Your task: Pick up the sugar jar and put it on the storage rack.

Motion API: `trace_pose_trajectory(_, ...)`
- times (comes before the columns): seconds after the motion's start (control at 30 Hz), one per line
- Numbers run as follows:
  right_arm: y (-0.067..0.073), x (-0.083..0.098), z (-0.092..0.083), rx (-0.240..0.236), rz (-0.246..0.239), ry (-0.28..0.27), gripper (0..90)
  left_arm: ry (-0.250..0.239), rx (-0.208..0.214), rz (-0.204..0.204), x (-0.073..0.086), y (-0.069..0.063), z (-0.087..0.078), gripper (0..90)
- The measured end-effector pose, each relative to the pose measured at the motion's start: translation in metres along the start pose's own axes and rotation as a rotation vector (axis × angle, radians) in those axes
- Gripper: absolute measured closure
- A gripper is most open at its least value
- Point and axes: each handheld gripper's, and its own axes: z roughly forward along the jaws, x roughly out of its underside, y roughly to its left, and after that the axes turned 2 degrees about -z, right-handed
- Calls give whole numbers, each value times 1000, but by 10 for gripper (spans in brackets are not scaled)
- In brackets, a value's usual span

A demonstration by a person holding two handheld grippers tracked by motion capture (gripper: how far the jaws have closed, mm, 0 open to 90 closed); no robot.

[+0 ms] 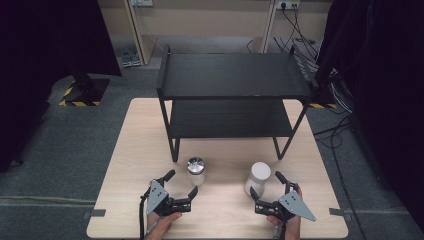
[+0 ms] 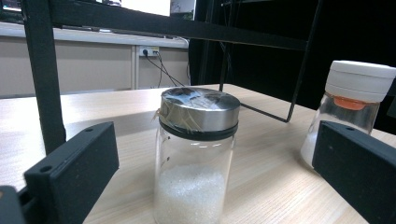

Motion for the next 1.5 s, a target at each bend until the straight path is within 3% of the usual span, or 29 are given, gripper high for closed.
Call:
trace_pose_trajectory(0.7,2,1,0,5,8,0,2,3,-13,4,-1,1,-2,0)
trace_pose_trajectory(0.93,3,1,0,11,6,-2,2,19,1,25,-3,1,-1,0)
trace_pose_trajectory(1.5,3,1,1,14,4,0,2,33,6,11,-4,3,4,0)
